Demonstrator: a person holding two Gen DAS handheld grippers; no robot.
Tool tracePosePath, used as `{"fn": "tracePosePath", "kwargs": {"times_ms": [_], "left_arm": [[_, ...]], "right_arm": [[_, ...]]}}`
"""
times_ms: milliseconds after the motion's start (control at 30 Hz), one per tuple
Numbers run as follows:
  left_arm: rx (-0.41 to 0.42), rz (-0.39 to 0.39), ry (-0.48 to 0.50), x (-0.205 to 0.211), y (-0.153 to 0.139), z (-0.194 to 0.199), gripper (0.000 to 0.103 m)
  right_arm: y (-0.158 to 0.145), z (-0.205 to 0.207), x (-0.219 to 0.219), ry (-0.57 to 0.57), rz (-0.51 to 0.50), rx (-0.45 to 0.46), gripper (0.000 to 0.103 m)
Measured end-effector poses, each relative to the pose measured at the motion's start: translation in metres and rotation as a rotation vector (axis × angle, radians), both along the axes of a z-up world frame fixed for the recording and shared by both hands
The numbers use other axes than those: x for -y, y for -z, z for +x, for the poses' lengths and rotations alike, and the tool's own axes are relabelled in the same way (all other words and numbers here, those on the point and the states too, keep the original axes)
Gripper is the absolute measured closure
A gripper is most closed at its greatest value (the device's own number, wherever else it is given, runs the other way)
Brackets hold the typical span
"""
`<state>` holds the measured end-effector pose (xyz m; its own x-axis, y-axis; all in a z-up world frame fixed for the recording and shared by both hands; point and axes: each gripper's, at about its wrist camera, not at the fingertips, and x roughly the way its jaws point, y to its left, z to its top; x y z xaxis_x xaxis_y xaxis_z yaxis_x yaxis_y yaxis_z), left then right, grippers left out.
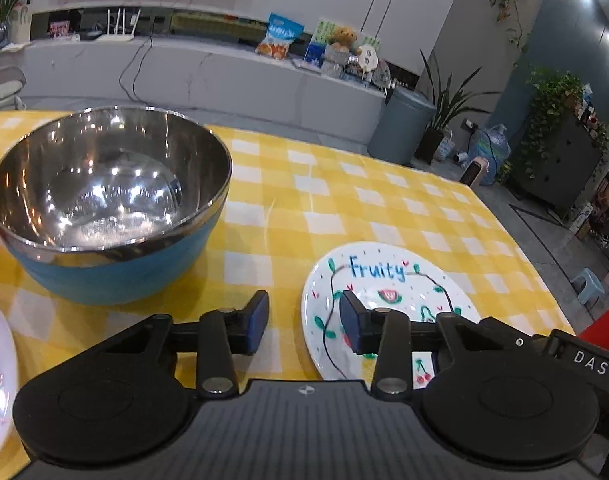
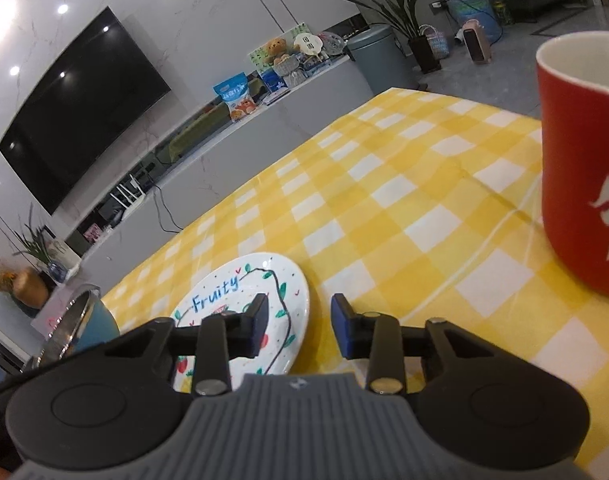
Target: Organize plates and bowls
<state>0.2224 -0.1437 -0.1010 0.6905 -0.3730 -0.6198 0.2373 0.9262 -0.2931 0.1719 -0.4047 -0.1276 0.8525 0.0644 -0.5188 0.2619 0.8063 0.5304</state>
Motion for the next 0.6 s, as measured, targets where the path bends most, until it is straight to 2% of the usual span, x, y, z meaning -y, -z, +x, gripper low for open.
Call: {"fn": "tracePosePath", "kwargs": {"times_ms": [133, 233, 267, 367, 500, 600], "left_arm": [[0.009, -0.015, 0.008, 0.0, 0.002, 0.002, 0.069], [0.02, -0.005, 0.028, 0.003, 0.002, 0.0, 0.075], [0.018, -0.009, 0.039, 0.005, 0.002, -0.001, 0.082], [0.016, -0.001, 0.029, 0.008, 0.001, -0.003, 0.082], [-0.003, -0.03, 0.016, 0.001, -0.004, -0.006, 0.083], [-0.003, -0.017, 0.016, -0.001, -0.011, -0.008, 0.083]], "right_arm": [[0.005, 0.005, 0.003, -0.018, 0.039, 0.008, 0.081], [0.006, 0.005, 0.001, -0.015, 0.022, 0.016, 0.087], [0.006, 0.004, 0.0, -0.011, 0.018, 0.013, 0.09], [0.006, 0.004, 0.002, -0.002, 0.025, 0.0, 0.095], [0.005, 0.002, 0.002, 0.003, 0.042, -0.019, 0.095], [0.003, 0.0, -0.001, -0.001, 0.042, -0.037, 0.095]]}}
